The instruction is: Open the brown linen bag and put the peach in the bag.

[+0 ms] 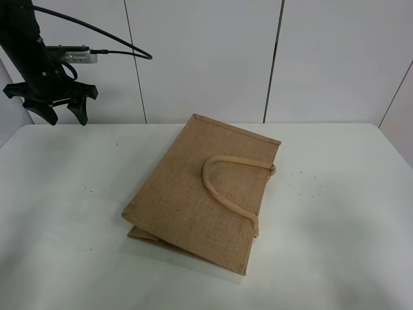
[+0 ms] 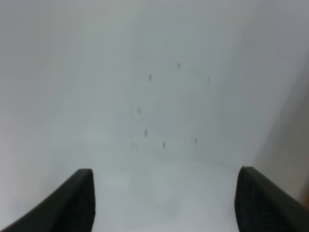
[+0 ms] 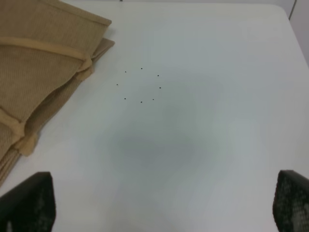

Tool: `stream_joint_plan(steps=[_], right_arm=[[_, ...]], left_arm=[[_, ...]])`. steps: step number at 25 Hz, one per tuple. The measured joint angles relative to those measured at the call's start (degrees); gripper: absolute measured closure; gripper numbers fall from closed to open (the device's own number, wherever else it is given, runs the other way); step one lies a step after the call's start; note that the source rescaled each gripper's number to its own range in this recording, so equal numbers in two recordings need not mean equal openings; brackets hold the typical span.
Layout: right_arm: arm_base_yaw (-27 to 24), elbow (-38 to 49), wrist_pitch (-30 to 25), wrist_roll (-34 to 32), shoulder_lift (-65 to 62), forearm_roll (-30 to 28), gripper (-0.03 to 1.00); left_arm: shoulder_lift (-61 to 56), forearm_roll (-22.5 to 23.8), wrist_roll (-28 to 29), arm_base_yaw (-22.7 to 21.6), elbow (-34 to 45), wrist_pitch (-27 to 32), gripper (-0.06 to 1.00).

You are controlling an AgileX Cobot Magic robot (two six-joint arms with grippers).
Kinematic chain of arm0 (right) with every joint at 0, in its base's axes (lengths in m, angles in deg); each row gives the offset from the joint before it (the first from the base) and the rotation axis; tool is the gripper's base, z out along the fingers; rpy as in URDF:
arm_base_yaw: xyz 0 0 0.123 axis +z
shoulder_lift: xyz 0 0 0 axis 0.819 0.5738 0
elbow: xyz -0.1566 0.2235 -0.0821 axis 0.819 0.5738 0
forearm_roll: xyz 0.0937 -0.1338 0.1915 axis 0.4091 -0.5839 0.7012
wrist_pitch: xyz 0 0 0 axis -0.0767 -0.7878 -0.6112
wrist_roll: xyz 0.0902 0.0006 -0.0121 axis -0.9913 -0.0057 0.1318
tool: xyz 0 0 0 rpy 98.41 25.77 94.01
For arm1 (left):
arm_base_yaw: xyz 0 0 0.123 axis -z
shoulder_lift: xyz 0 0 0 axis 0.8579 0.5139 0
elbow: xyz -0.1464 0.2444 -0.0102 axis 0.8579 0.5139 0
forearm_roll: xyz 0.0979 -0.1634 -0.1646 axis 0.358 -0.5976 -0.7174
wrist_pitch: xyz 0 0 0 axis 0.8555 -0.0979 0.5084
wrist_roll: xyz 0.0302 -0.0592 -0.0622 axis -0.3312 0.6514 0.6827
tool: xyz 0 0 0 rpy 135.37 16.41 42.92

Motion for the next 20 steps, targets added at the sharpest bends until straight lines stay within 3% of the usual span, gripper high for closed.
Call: stream_joint_plan(steps=[7,12,20], right_arm=[[0.0,0.0,0.0,0.0,0.0,0.0,-0.03],[0.0,0.0,0.0,0.0,0.0,0.0,-0.03],[0.0,0.0,0.0,0.0,0.0,0.0,-0.03]], left_arm=[[-3.04,0.0,-0.51,0.0,0.0,1.25,0.09],[-8.86,-1.03,-0.73,0.92,4.84,1.25,0.09],[-25.62,-2.53,-1.07,1.67,25.29,1.2,0.09]])
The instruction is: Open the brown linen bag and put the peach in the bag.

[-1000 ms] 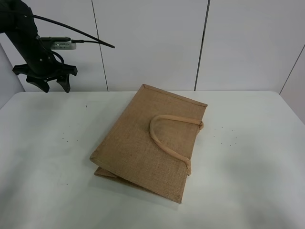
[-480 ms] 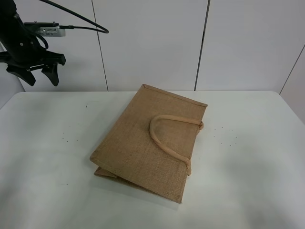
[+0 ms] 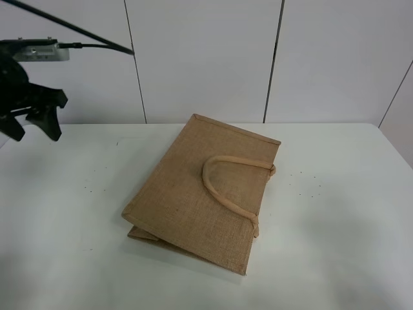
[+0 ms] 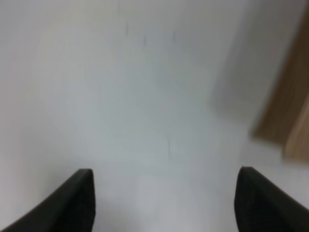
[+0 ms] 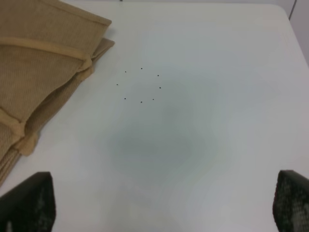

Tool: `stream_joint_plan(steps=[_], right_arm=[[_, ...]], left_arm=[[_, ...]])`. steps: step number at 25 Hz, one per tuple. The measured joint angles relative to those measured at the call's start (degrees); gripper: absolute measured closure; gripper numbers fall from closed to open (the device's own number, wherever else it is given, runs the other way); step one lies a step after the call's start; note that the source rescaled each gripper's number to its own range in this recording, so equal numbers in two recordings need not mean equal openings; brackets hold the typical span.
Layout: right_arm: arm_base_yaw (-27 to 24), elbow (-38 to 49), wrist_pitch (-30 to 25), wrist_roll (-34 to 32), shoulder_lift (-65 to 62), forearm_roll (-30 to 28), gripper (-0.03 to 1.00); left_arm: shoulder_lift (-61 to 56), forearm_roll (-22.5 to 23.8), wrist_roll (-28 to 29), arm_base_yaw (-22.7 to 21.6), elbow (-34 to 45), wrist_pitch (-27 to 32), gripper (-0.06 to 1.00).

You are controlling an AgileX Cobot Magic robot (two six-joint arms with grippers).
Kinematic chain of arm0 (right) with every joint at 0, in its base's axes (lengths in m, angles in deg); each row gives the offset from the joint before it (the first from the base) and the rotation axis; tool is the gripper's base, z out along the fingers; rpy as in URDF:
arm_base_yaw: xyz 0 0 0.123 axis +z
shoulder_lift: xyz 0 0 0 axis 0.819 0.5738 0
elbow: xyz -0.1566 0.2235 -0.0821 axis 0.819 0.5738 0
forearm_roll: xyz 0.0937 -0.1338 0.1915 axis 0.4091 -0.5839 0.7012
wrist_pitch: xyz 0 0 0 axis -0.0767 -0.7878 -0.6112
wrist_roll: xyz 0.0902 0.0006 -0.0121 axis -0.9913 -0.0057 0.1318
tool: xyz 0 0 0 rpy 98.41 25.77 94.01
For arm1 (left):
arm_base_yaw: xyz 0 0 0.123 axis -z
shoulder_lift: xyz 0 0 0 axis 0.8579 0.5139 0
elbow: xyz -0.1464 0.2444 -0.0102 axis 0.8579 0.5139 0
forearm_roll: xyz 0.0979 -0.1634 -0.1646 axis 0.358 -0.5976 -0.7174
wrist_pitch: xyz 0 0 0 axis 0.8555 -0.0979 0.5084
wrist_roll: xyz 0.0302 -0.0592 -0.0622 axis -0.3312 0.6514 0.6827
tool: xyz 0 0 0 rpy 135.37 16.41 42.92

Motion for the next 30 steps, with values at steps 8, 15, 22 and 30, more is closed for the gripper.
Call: stream_joint_plan(steps=[8,15,22,30], right_arm=[[0.0,0.0,0.0,0.0,0.0,0.0,-0.03],[0.0,0.0,0.0,0.0,0.0,0.1,-0.03],[0.0,0.0,0.0,0.0,0.0,0.16,-0.03],[0.0,0.0,0.0,0.0,0.0,0.17,-0.03]], left_arm=[[-22.11,0.97,-0.11,0.0,27.47,-0.04,0.09],[-41.29,0.97,-2.78,0.0,46.56,-5.19,0.09],[-58.33,-2.15,-5.54,0.0,48.44,-6.53,0.09],[-71.47,-3.13,-5.68,0.0,48.56,-6.53,0.09]])
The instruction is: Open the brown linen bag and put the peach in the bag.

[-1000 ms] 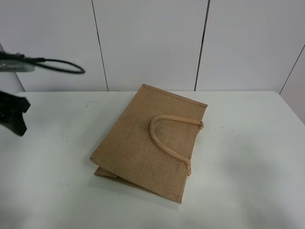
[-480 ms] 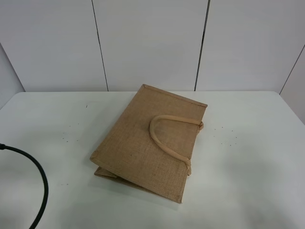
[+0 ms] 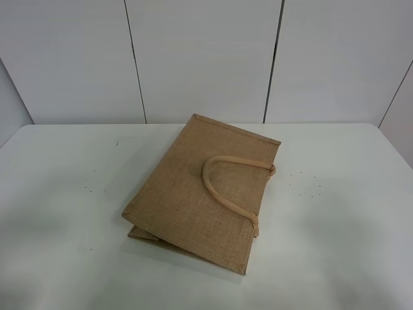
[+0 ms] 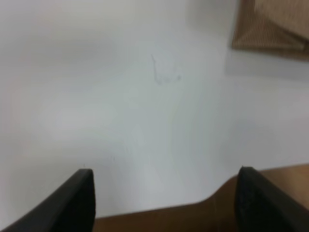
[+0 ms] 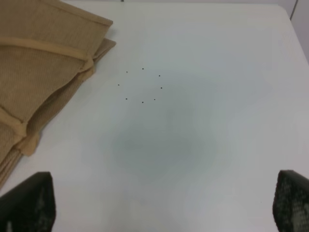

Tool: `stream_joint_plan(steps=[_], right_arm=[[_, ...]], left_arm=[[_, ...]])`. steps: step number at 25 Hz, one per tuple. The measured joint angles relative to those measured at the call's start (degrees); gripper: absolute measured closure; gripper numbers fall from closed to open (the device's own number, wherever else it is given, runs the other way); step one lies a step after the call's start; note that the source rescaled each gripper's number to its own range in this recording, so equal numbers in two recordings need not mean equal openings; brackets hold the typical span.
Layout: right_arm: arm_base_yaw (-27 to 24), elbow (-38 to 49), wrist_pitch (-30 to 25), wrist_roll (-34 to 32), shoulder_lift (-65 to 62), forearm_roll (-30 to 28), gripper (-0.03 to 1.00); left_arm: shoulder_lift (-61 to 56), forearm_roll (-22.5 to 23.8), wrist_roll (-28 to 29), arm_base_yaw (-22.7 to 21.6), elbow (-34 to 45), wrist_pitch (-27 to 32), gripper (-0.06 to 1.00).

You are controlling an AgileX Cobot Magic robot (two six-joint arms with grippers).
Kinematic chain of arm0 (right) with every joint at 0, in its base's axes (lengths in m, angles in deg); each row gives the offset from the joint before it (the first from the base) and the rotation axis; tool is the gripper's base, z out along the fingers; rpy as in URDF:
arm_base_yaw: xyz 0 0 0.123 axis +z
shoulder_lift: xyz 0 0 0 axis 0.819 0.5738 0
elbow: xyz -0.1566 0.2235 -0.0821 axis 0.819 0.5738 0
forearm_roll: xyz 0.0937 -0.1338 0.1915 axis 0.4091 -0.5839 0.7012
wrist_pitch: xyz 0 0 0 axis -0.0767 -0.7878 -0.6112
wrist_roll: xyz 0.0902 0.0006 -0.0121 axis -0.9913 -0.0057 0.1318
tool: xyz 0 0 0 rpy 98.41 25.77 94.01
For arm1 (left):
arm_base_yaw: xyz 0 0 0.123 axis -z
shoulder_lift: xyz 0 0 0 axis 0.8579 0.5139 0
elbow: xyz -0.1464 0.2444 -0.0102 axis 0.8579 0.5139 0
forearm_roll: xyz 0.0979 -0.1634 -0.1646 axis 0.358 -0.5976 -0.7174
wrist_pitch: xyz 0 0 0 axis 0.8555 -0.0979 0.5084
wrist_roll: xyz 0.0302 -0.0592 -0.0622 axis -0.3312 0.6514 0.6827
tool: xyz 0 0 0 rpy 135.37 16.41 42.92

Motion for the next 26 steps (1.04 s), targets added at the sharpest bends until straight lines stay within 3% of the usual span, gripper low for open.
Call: stream_joint_plan(steps=[9,19,26], right_arm=[[0.0,0.0,0.0,0.0,0.0,0.0,-0.03],[0.0,0.0,0.0,0.0,0.0,0.05,-0.03],[0.0,0.0,0.0,0.0,0.0,0.46,-0.03]], left_arm=[[-3.58,0.0,0.0,-4.45,0.18,0.06,0.09],[-13.73,0.0,0.0,-4.45,0.18,0.06,0.09],[-14.46,0.0,0.0,-4.45,0.18,0.12,0.09]])
